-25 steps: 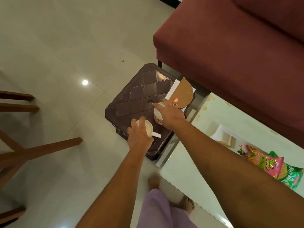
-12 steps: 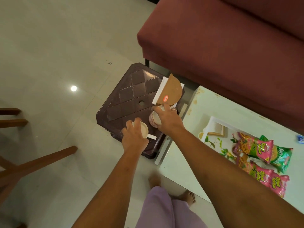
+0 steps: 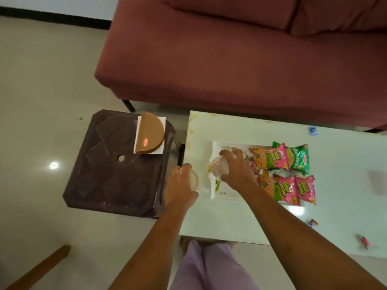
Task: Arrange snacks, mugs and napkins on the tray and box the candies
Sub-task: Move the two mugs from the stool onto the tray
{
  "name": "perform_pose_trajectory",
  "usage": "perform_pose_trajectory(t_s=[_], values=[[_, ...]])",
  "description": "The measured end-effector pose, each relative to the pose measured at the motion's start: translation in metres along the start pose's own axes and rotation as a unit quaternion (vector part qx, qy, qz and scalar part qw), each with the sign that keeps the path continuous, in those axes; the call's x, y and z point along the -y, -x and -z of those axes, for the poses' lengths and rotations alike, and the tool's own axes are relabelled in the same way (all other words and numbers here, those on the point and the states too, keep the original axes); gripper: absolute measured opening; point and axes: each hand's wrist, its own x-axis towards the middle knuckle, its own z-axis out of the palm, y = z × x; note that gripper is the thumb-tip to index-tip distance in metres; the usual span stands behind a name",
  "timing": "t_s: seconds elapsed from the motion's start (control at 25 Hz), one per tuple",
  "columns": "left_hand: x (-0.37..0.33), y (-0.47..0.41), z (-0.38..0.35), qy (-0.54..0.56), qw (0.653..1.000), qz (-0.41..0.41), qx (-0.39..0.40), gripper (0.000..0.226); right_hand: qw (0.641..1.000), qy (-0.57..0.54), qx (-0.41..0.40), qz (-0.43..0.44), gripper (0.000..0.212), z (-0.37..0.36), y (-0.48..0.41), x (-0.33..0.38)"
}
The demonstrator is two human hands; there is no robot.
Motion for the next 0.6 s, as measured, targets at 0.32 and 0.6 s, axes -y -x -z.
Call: perform_pose_trajectory(t_s=[0.32, 0.6], values=[[-0.087, -0.029, -0.066, -0.013, 0.996, -0.052, 0.072, 0.078, 0.996, -0.065, -0.035, -0.045, 0.071, 0.01, -0.048, -0.078], [-0.115, -0.038, -0.112, 0.014, 0.996, -0.035, 0.079, 0.076, 0.999, -0.023, 0.01, 0.044, 0.076, -0.01, -0.086, -0.104]])
